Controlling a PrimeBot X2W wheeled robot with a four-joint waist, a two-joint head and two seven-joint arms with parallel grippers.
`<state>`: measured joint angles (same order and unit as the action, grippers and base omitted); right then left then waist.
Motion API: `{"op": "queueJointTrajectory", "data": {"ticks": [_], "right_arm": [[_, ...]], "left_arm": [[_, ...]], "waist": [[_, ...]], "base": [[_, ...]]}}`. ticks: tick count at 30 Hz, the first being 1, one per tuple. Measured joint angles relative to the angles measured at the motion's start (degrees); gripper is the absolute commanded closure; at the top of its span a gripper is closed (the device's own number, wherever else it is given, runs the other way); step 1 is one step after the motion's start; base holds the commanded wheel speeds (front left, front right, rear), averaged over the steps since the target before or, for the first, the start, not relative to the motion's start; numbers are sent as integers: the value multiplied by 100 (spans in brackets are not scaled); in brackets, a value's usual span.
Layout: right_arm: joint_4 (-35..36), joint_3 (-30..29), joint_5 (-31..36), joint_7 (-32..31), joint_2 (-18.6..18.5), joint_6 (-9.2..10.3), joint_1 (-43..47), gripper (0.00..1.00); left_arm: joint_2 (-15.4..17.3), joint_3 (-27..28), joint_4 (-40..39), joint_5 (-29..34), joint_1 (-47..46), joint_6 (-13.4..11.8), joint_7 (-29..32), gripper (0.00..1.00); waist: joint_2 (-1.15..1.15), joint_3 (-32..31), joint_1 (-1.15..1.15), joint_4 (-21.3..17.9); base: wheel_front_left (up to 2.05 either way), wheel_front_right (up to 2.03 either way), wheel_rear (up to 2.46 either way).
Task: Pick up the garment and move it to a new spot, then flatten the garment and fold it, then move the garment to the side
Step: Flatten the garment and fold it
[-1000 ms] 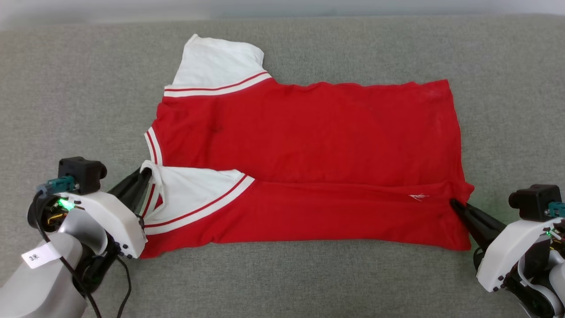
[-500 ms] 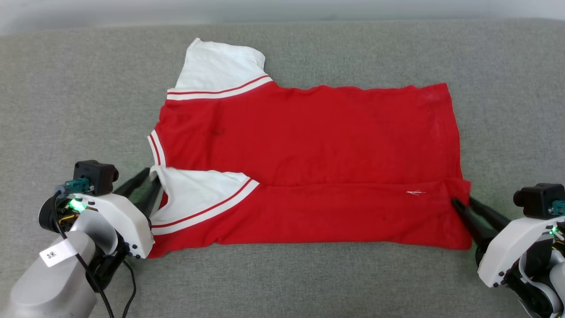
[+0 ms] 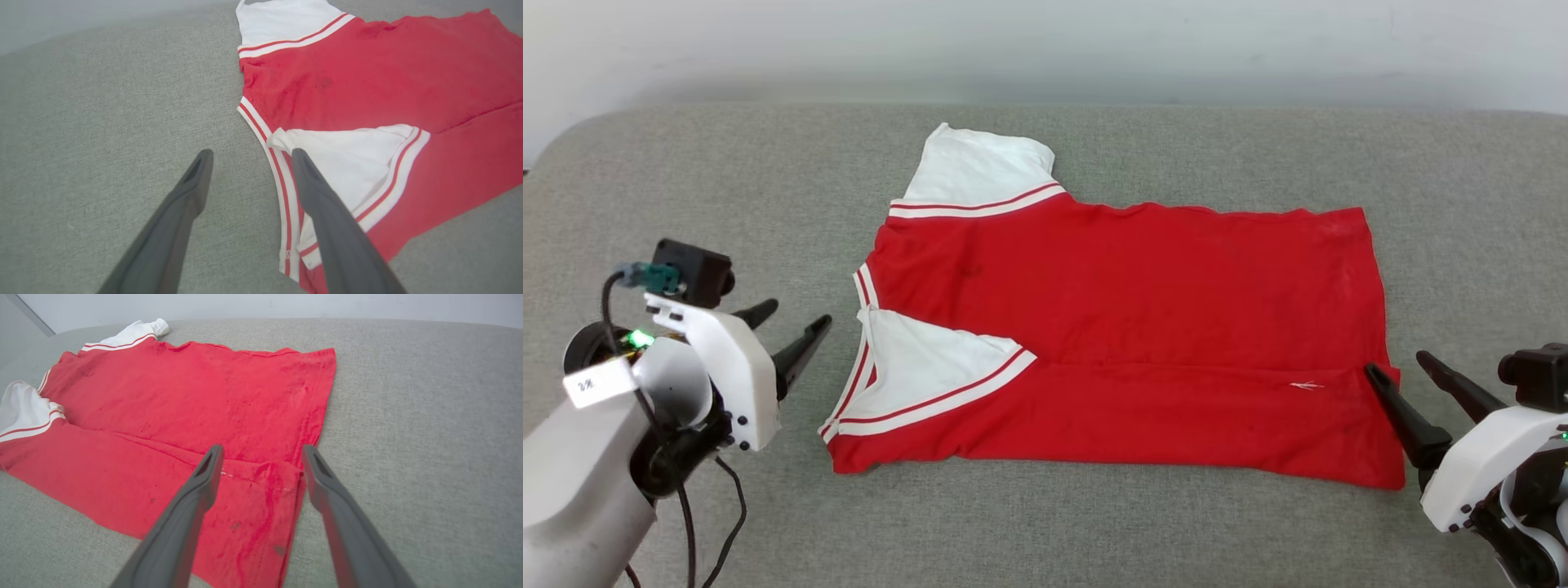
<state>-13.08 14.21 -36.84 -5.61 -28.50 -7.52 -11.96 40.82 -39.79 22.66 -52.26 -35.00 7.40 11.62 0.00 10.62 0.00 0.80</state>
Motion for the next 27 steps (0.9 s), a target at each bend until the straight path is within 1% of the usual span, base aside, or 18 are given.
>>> {"op": "queueJointTrajectory", "data": {"ticks": [6,9,12,17,20,27], "right_arm": [[21,-24,76,-87,124,0,9,0],[36,-1,120,-107,171,0,-20,0],[63,36,153,-126,199,0,-63,0],[76,62,166,-146,233,0,-125,0],[81,87,181,-146,249,0,-230,0],[77,86,200,-148,248,0,-338,0]], "left_arm": [[226,-364,-359,-477,-181,0,1445,0],[277,-480,-394,-608,-218,0,1907,0],[293,-602,-342,-703,-219,0,2234,0],[288,-728,-148,-743,-210,0,2402,0],[250,-927,86,-745,-182,0,2515,0],[258,-1157,211,-786,-260,0,2498,0]], "waist": [[0,-11,0,26],[0,16,0,-6],[0,61,0,-59],[0,182,0,-166],[0,341,0,-264],[0,443,0,-336]], "base": [[0,0,0],[0,0,0],[0,0,0],[0,0,0],[0,0,0],[0,0,0]]}}
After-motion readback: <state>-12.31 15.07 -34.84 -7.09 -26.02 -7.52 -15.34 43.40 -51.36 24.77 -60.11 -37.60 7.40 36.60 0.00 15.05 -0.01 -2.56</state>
